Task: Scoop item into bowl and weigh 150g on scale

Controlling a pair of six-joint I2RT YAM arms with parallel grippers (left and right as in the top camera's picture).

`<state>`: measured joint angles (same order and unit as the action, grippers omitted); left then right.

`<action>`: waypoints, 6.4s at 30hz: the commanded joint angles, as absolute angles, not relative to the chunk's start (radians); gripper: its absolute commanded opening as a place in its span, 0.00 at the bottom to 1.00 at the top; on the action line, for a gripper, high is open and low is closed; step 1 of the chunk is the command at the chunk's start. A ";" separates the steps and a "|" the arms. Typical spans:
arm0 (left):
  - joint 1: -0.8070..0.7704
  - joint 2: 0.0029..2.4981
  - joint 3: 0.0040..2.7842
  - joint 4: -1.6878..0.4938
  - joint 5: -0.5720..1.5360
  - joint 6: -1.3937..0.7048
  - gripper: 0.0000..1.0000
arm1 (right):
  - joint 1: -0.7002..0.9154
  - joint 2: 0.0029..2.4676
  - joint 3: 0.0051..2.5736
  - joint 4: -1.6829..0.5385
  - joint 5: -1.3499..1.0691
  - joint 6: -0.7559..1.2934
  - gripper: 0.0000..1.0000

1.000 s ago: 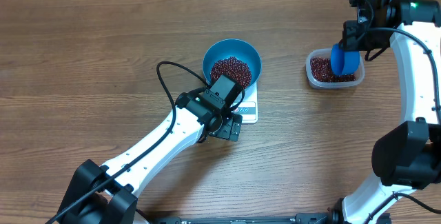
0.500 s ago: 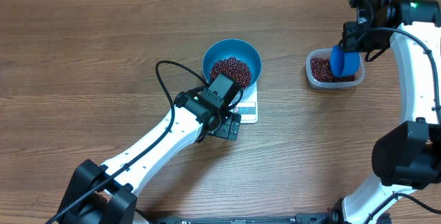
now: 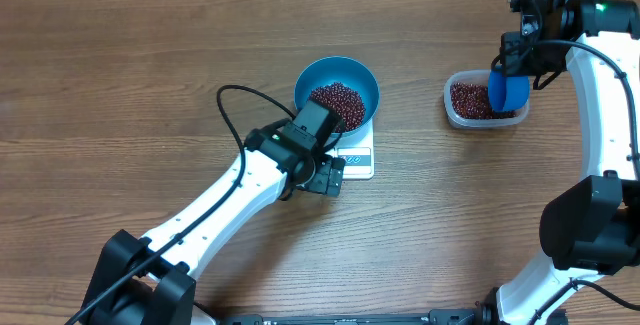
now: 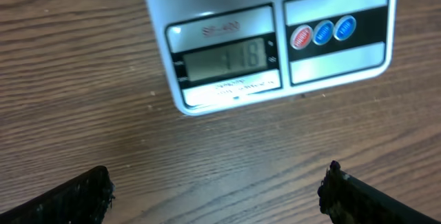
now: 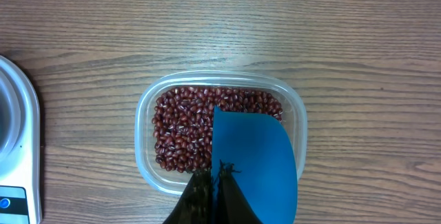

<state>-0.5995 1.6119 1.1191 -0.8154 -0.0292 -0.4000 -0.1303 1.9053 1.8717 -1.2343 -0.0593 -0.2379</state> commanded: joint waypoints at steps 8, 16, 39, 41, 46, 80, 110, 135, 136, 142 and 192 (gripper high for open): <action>-0.588 1.608 1.144 -0.796 -0.060 -0.355 0.99 | -0.132 1.876 1.869 -1.233 -0.045 -0.244 0.04; -0.589 1.616 1.143 -0.776 -0.059 -0.335 1.00 | -0.130 1.876 1.849 -1.216 -0.046 -0.301 0.04; -0.589 1.660 1.142 -0.762 -0.059 -0.333 0.99 | -0.131 1.876 1.505 -0.899 -0.358 -0.205 0.04; -0.589 1.660 1.142 -0.762 -0.059 -0.333 1.00 | -0.142 1.876 1.509 -0.897 -0.353 -0.158 0.04; -0.589 1.661 1.142 -0.762 -0.059 -0.333 1.00 | -0.196 1.876 1.543 -0.899 -0.354 -0.065 0.04; -0.589 1.661 1.142 -0.762 -0.059 -0.333 1.00 | -0.471 1.874 1.650 -1.024 -0.810 0.000 0.04; -0.589 1.661 1.142 -0.762 -0.059 -0.333 1.00 | 0.013 1.874 1.781 -0.947 -0.856 -0.036 0.04; -0.589 1.660 1.142 -0.761 -0.059 -0.333 0.99 | 0.171 1.874 1.781 -0.925 -0.667 -0.270 0.04; -0.589 1.661 1.142 -0.761 -0.059 -0.333 1.00 | 0.177 1.874 1.781 -0.919 -0.666 -0.273 0.04; -0.589 1.661 1.142 -0.760 -0.059 -0.333 1.00 | 0.237 1.874 1.782 -0.855 -0.653 -0.351 0.04; -0.589 1.661 1.142 -0.761 -0.059 -0.333 0.99 | 0.328 1.874 1.781 -0.815 -0.516 -0.633 0.04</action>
<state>-0.5884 1.6535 1.1217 -0.7624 -0.0425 -0.3553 0.3286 1.8942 1.7485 -0.8227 -0.5163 -0.6254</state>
